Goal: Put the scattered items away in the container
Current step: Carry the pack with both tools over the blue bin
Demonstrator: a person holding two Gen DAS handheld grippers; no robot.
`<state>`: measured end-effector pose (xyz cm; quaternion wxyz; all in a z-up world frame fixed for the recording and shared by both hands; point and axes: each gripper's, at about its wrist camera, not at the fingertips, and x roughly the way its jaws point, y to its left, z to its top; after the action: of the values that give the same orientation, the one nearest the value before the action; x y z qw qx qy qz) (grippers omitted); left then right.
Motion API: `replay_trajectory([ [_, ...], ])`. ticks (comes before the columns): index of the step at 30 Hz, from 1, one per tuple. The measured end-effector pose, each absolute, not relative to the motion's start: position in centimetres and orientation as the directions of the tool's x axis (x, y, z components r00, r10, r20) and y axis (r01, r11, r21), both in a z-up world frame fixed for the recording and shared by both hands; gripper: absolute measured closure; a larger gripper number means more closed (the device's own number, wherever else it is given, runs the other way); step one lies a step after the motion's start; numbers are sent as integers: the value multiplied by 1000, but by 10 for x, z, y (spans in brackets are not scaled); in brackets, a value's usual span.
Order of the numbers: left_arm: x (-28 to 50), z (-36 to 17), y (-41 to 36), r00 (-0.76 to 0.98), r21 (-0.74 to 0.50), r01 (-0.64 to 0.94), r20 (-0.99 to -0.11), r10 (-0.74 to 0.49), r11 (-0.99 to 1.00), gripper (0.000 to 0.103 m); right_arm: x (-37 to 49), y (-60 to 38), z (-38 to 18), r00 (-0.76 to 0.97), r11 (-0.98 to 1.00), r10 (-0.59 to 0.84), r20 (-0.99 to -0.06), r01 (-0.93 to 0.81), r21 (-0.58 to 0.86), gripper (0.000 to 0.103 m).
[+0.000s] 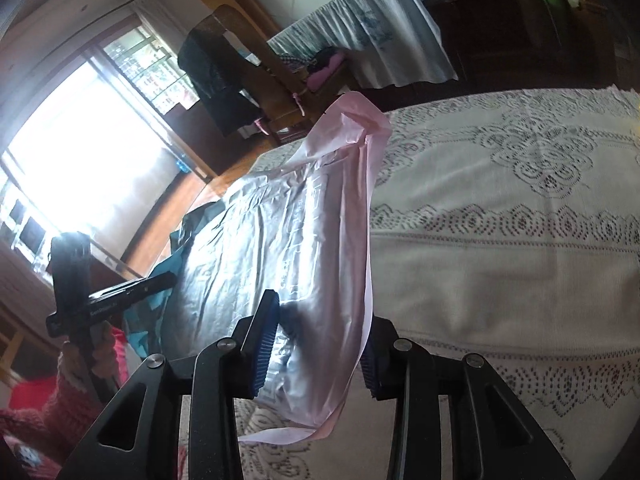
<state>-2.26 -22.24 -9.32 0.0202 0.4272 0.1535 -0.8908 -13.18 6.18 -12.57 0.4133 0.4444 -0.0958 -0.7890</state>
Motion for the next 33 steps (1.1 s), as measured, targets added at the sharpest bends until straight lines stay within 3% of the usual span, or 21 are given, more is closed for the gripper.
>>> replay_trajectory([
  [20,163,-75,-401,-611,-222,557,-762,-214,-800,89,-55,-185,-120,66,-356,-766,-640,785,507,67],
  [33,225,-123,-522,-449,-135,742,-827,-338,-657,89,-3,-348,-146,224,-230,-689,-689,834,501,67],
])
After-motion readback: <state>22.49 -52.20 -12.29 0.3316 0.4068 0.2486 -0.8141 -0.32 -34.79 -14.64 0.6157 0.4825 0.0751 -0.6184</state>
